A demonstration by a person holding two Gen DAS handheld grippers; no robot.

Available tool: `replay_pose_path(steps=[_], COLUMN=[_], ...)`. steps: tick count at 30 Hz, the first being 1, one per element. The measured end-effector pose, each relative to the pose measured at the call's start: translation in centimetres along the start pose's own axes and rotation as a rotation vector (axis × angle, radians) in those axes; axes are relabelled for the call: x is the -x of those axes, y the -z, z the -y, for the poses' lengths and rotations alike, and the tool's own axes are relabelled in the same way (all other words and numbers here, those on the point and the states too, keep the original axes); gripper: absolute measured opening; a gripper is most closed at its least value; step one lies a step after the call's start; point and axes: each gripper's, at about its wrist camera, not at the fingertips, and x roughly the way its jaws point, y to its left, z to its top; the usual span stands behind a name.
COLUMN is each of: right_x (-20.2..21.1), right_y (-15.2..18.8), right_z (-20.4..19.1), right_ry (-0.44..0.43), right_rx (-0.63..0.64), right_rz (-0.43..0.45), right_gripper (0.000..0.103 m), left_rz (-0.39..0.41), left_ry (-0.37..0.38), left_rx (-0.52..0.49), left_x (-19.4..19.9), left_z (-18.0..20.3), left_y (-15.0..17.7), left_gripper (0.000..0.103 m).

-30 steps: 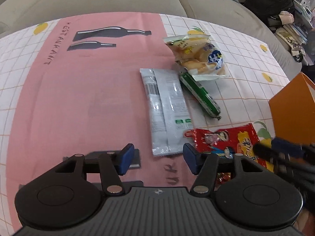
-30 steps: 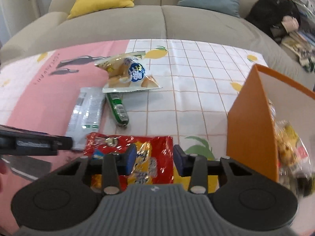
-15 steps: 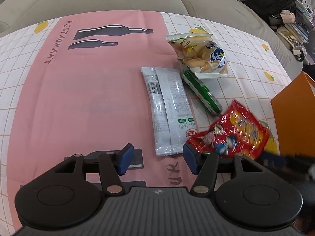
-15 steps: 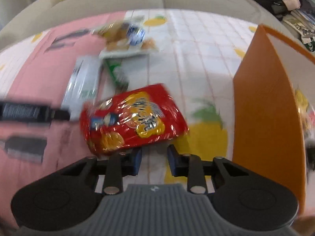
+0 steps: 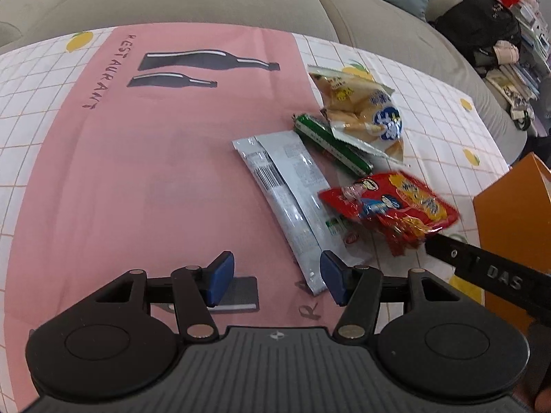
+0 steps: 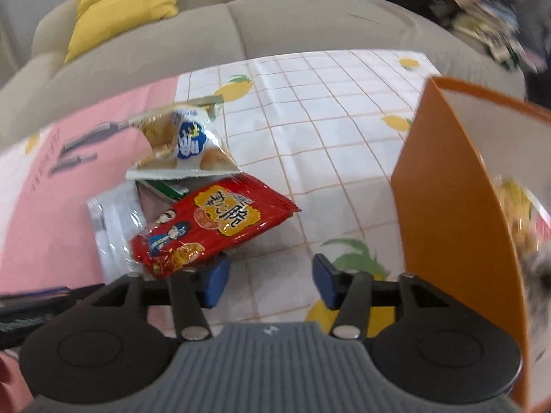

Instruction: Organize snacks

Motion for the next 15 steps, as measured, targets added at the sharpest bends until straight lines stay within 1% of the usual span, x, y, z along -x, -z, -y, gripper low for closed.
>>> replay_pose_path(steps=[2, 7, 9, 11, 12, 14, 15], right_x=[0.0, 0.3, 0.4, 0.1, -0.2, -0.8, -1.1], right_y=[0.2, 0.3, 0.2, -0.1, -0.2, -0.6, -0.9], right_z=[-0.4, -1.2, -1.5, -1.5, -1.6, -1.9, -2.1], right_ry=[-0.024, -0.037, -0.032, -0.053, -0.066, -0.079, -0.085], right_rx=[-0.050, -0.125, -0.118, -0.106, -0.093, -0.047, -0.018], right_rz=[0.002, 0.024, 0.031, 0.022, 0.016, 0.011, 0.015], right_gripper=[0.074, 0.076, 0.076, 0.076, 0.077, 0.086, 0.089], left_rz=[0.006, 0.017, 0.023, 0.022, 0.018, 0.011, 0.008], left_ry=[0.000, 0.011, 0.028, 0.032, 0.027, 0.020, 0.024], left_rx=[0.004, 0.002, 0.001, -0.005, -0.008, -0.018, -0.024], left_x=[0.1, 0.0, -0.1, -0.2, -0.3, -0.6, -0.6], left_z=[-0.2, -0.4, -0.3, -0.1, 0.0, 0.2, 0.3], left_y=[-0.3, -0.6, -0.7, -0.9, -1.0, -1.1, -1.1], left_gripper=[0.068, 0.068, 0.068, 0.068, 0.066, 0.065, 0.065])
